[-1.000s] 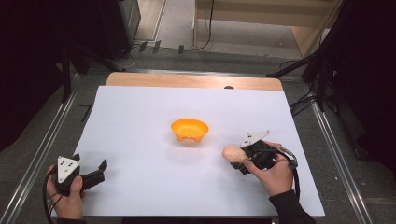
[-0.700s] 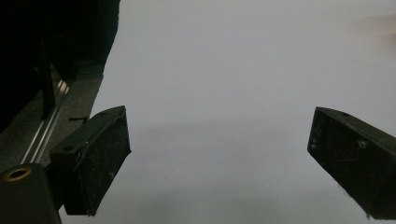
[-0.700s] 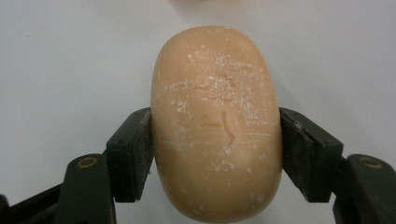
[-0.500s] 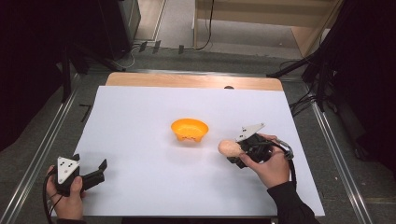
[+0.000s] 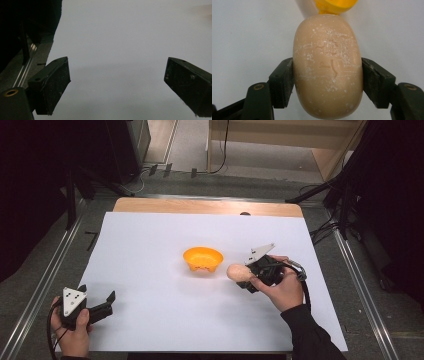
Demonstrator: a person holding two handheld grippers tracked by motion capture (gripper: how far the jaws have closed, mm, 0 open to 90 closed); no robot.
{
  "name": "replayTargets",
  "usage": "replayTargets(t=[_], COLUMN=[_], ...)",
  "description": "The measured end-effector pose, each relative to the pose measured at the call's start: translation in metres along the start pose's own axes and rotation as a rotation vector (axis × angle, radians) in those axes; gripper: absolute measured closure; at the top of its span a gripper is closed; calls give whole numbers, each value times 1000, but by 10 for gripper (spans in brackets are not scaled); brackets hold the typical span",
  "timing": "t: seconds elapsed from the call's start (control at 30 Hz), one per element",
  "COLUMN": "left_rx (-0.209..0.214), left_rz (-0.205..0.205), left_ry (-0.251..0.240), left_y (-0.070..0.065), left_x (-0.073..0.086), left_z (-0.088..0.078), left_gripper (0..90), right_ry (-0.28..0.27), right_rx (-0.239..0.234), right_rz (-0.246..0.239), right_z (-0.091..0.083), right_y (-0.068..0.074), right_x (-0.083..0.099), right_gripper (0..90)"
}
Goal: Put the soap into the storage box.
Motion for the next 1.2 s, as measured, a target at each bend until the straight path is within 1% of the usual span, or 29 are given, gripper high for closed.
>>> replayTargets(t=[0.07,0.17,0.27,0.3,0.37,0.43,0.57,0.83,1.03,1.07,1.2], left_rx=[10,10,14,15,15,19,21,37,38,38,40], left_rz=[11,16,12,8,5,6,4,5,4,2,-1], left_ry=[5,6,3,2,3,6,14,15,14,13,11], left_y=[-1,-2,-1,-1,-1,-1,-2,-3,-3,-3,-2], left_x=[0,0,0,0,0,0,1,1,1,1,1], left_z=[0,0,0,0,0,0,1,1,1,1,1], left_gripper=[68,68,68,68,68,68,67,67,67,67,67], right_ry=[2,5,-2,0,-2,-3,-5,-7,-3,-1,2], right_rx=[-4,-7,-15,-17,-20,-31,-40,-47,-52,-51,-55], right_rz=[-5,-10,-12,-6,-9,-23,-33,-44,-54,-64,-79], right_z=[0,1,3,3,4,5,6,11,14,15,17], right_y=[-1,-4,-7,-6,-6,-4,-3,-6,-8,-9,-10], right_x=[-3,-5,-9,-11,-12,-18,-25,-36,-43,-43,-47], right_gripper=[330,330,330,330,330,330,330,330,330,330,330])
Point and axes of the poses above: each handheld gripper's, and its own axes: z roughly forward along the jaws, x roughly out of its underside, y roughly to its left, the point moved 9 cm from there along z, roughly forward along the jaws, and after that the axes turned 6 degrees about -y, right-handed, at the moved point
